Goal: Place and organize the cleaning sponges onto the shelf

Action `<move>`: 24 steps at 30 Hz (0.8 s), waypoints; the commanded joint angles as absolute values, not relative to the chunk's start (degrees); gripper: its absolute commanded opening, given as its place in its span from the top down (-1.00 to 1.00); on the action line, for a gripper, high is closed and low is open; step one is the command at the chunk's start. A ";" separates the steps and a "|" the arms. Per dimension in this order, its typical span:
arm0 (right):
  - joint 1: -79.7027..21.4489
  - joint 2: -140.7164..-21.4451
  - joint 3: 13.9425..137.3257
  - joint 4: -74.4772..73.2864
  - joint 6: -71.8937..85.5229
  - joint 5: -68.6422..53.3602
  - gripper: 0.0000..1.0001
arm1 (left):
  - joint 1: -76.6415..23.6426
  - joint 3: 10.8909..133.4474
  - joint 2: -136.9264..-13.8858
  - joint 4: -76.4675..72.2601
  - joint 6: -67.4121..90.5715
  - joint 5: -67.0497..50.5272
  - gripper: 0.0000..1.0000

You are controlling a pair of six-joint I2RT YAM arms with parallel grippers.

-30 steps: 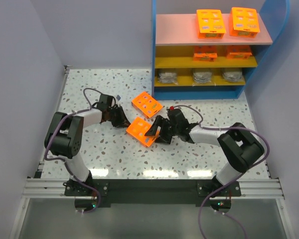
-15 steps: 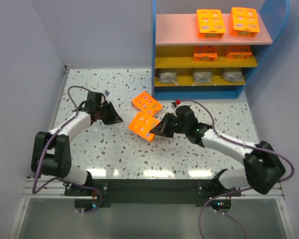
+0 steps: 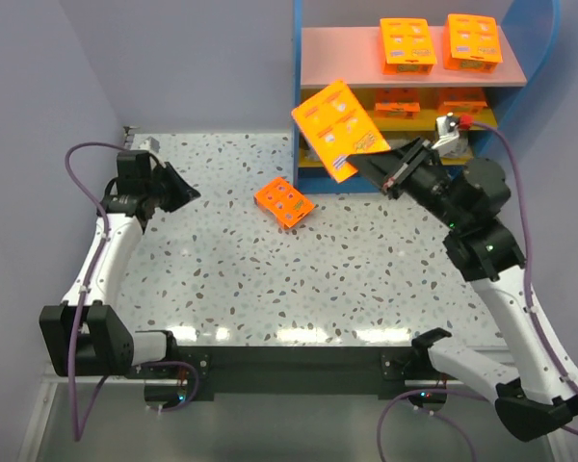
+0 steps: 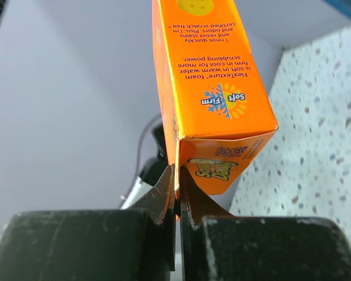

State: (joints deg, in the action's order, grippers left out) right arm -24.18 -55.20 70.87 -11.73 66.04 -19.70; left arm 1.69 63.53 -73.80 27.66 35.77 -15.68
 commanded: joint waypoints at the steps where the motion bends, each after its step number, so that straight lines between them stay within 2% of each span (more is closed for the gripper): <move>1: -22.06 -57.82 77.95 -13.80 67.32 -14.35 1.00 | 1.58 60.91 -73.04 29.53 35.33 -17.66 0.65; 7: -20.39 -67.64 83.75 -3.87 73.12 -3.19 1.00 | 1.49 59.33 -70.32 29.44 35.42 -19.25 0.65; 16: -20.21 -87.26 101.06 -1.05 79.19 1.30 1.00 | 1.49 58.71 -67.94 30.59 35.42 -21.18 0.66; 20: -20.22 -89.81 103.00 -1.23 81.29 7.11 1.00 | 1.50 58.27 -66.62 31.29 35.33 -21.27 0.66; 24: -20.21 -92.63 104.94 -2.37 83.23 7.21 1.00 | 1.58 57.92 -66.18 31.55 35.24 -21.09 0.66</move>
State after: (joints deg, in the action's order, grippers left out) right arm -20.36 -92.16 100.40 -4.99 80.49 3.88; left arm 1.69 58.33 -67.51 31.16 35.79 -19.94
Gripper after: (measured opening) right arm 0.015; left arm 0.174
